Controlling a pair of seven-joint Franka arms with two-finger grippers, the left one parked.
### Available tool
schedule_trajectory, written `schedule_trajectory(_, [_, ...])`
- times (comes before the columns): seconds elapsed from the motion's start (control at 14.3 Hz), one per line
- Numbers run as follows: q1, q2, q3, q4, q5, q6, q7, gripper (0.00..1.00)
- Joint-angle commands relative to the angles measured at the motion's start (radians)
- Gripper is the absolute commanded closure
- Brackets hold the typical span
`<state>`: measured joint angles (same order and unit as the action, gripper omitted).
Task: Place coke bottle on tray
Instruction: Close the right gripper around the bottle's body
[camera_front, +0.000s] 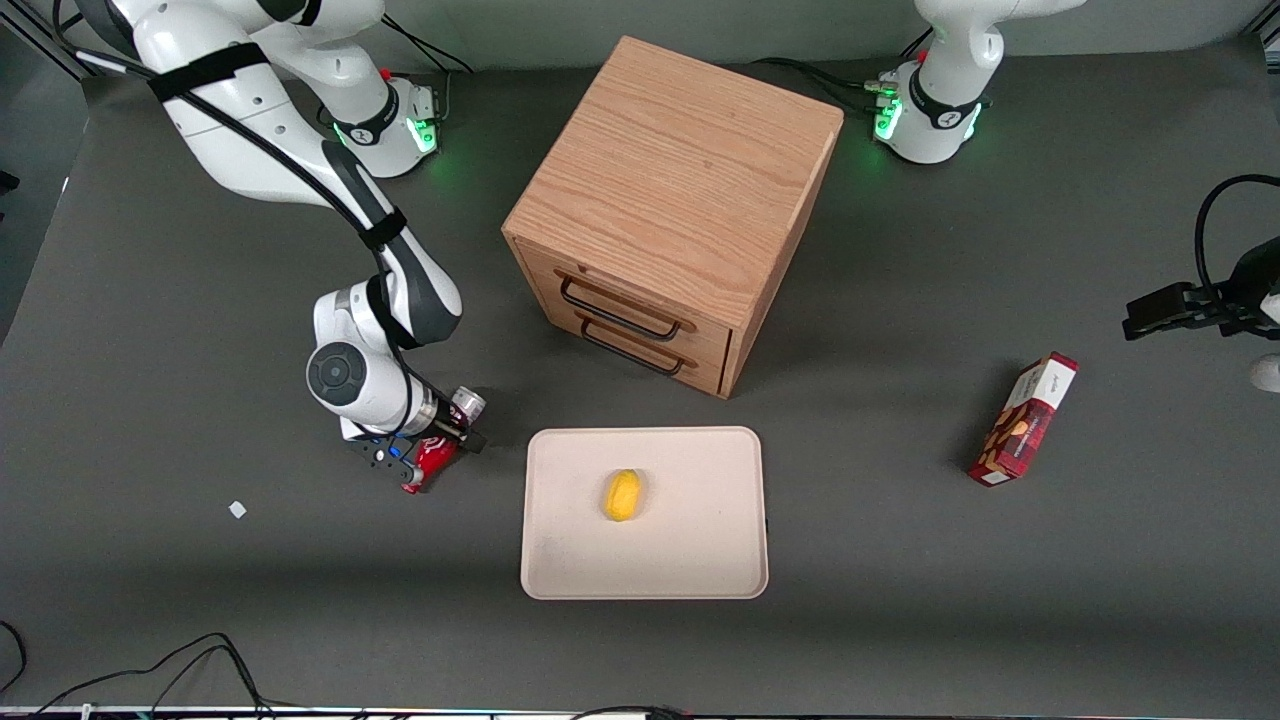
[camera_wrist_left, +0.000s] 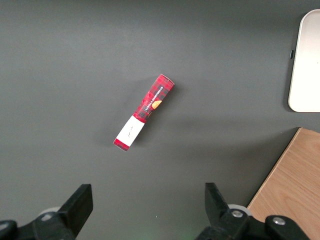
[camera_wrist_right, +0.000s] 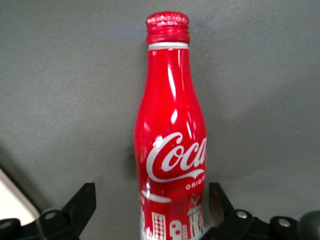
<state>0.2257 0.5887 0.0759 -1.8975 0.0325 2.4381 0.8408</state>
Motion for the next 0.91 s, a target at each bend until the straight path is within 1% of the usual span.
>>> schedule_trajectory(0.0, [0.006, 0.008, -0.002, -0.002, -0.025, 0.022, 0.037, 0.0])
schedule_trajectory(0.35, [0.004, 0.01, -0.004, -0.002, -0.025, 0.027, 0.037, 0.0])
schedule_trajectory(0.49, [0.004, 0.01, -0.005, -0.002, -0.026, 0.027, 0.035, 0.03])
schedule_trajectory(0.56, [0.004, 0.01, -0.005, -0.002, -0.034, 0.027, 0.035, 0.18])
schedule_trajectory(0.63, [0.003, 0.008, -0.004, -0.005, -0.055, 0.027, 0.037, 0.58])
schedule_trajectory(0.7, [0.0, 0.002, -0.004, -0.015, -0.059, 0.029, 0.037, 1.0])
schedule_trajectory(0.84, [-0.006, -0.009, -0.004, -0.026, -0.063, 0.039, 0.026, 1.0])
